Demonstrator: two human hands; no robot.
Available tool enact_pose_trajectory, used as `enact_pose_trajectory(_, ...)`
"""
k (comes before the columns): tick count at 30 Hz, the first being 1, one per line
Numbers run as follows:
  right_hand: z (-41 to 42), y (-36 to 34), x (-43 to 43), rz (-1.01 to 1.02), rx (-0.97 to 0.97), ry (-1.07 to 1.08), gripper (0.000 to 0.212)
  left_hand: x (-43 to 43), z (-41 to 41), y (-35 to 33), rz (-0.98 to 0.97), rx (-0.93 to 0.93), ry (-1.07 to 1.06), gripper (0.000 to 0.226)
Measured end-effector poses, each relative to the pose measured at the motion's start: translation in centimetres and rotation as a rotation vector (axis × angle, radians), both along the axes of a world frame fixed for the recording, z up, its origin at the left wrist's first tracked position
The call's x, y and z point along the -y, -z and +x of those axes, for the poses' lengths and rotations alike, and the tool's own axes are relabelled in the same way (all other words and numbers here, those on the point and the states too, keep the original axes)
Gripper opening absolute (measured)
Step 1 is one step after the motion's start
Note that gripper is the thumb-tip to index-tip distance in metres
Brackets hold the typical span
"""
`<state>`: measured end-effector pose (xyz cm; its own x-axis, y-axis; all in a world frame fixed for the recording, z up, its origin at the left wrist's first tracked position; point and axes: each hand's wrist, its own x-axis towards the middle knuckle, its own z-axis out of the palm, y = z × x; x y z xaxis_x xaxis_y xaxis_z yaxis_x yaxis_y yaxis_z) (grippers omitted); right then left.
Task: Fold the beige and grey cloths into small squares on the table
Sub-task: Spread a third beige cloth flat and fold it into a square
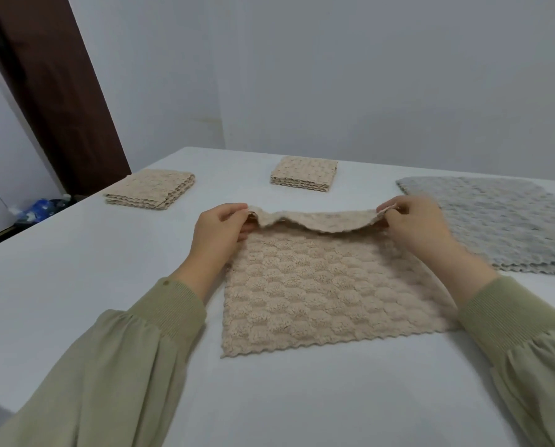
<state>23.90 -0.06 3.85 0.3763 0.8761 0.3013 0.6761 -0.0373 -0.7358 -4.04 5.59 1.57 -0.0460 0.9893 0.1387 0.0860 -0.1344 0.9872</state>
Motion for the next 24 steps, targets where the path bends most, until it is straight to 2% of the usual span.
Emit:
enact_pose_trajectory(2,-0.1,-0.3,0.6,-0.117,0.112,-0.049,0.034,0.1,0.1,0.0,-0.06,0.059,0.091,0.027)
enact_pose_trajectory(5,-0.2,-0.4,0.7,-0.27,0.125,-0.11,0.047,0.1,0.4,-0.3,-0.013,-0.001,0.16,0.046)
enact_pose_trajectory(8,-0.5,0.0,0.5,-0.071,0.0,-0.151,0.042,0.2,1.0,-0.9,0.081,-0.006,0.191,0.051)
enact_pose_trajectory(11,-0.5,0.5,0.2,0.14,-0.075,-0.121,0.036,0.4,1.2,-1.1,0.113,0.016,0.144,0.045)
enact_pose_trajectory(16,1.0,2.2,0.1,0.103,0.02,0.123,0.02,0.9,0.5,-1.2,0.048,-0.04,-0.023,0.013)
enact_pose_trajectory(20,0.6,1.5,1.7,0.259,-0.045,0.226,0.024,1.2,-0.3,-1.2,0.037,-0.167,-0.076,0.022)
enact_pose_trajectory(22,0.3,1.5,2.5,0.222,0.085,0.25,0.024,1.7,-0.3,-1.2,0.019,-0.249,-0.08,0.023)
enact_pose_trajectory(24,0.4,2.1,3.0,0.044,0.366,0.259,0.024,2.1,-0.3,-0.9,0.046,-0.494,-0.062,0.014)
